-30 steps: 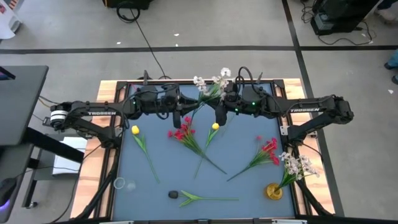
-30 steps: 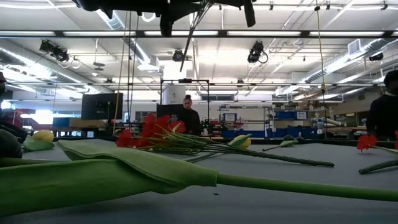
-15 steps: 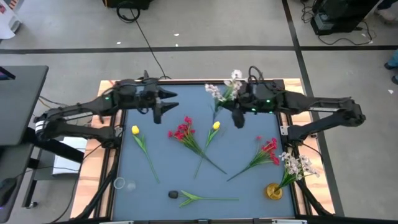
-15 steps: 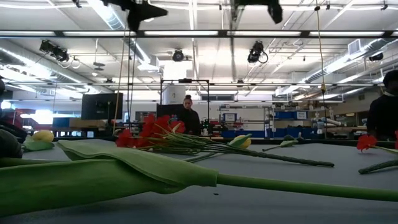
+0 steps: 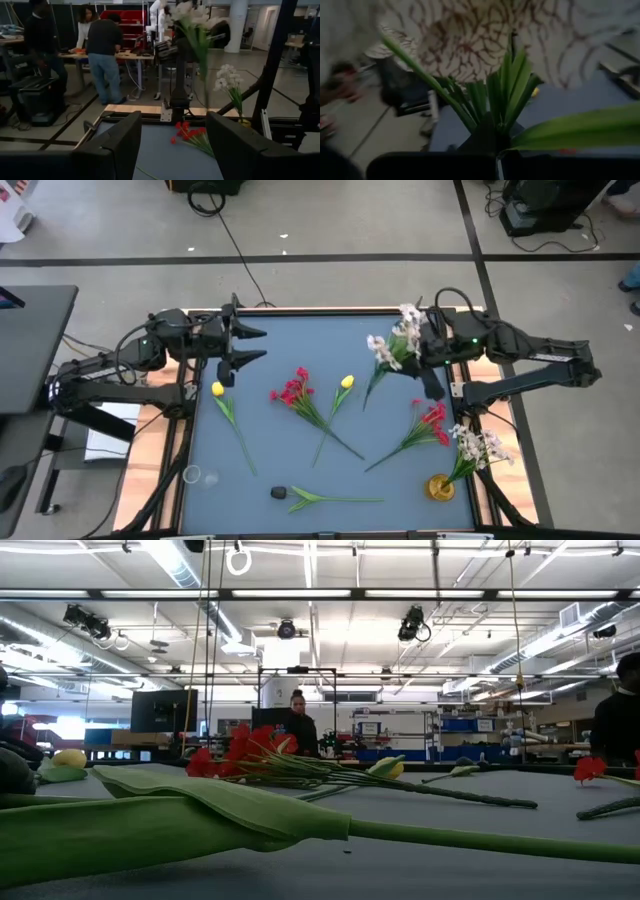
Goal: Sort flowers into vase by color
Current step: Put the white flower into the yellow flower vase
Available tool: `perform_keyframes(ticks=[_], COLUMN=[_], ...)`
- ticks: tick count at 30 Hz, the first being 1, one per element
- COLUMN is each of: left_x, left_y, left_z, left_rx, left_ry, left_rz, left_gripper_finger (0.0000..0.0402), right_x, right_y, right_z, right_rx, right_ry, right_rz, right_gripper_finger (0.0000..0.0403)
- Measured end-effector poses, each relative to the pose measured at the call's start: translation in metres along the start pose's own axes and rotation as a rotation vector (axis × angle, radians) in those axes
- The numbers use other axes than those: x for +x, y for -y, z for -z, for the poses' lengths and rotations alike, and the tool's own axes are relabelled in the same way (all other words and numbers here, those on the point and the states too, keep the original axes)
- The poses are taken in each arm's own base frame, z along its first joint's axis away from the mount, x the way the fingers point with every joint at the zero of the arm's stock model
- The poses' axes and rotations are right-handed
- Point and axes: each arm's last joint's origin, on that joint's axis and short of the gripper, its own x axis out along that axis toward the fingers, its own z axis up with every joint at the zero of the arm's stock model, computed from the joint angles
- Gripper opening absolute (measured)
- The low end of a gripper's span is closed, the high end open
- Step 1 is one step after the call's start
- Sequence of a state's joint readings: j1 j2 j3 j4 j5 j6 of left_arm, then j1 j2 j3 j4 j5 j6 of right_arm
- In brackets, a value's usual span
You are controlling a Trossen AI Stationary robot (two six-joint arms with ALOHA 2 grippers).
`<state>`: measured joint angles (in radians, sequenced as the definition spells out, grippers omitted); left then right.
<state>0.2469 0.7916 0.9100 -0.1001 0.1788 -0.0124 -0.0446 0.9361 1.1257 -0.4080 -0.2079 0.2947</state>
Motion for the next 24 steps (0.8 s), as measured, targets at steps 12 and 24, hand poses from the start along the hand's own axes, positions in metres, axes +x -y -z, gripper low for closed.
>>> perform_keyframes(ticks=[12, 24], left_x=[0.000, 0.000], left_y=[0.002, 0.002], left_z=[0.000, 0.000], left_rx=[-0.002, -0.002], left_ry=[-0.001, -0.001], left_rz=[0.011, 0.011], left_gripper_finger=[0.0226, 0.0226], right_x=[-0.024, -0.036], right_y=[-0.032, -0.050], right_z=[0.006, 0.028], right_rx=[0.046, -0.158], right_ry=[-0.097, -0.291], right_rz=[-0.391, -0.763], right_gripper_finger=[0.0009, 0.0009])
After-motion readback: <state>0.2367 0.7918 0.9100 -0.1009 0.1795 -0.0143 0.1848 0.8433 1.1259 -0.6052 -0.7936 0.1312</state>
